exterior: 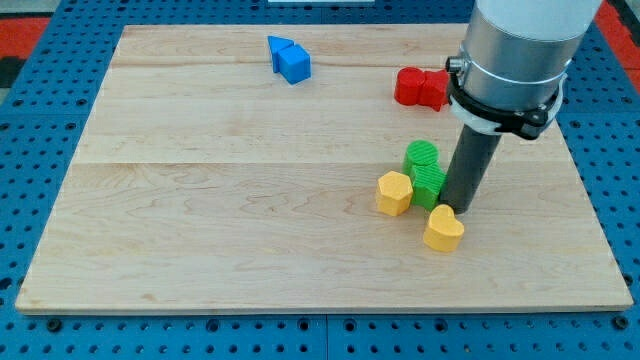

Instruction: Push the green star along with green circle to the center

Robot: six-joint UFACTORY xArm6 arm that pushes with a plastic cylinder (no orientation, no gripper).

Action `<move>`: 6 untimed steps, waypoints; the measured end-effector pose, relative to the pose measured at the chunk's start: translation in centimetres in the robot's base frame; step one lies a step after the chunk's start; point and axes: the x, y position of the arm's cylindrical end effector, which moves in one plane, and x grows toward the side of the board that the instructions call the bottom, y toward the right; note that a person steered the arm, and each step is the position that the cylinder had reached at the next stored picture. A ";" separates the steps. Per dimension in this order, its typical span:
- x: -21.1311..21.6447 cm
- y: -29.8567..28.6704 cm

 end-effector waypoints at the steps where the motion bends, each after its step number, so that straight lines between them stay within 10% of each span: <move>1: -0.5 0.0; 6: -4.7 -4.5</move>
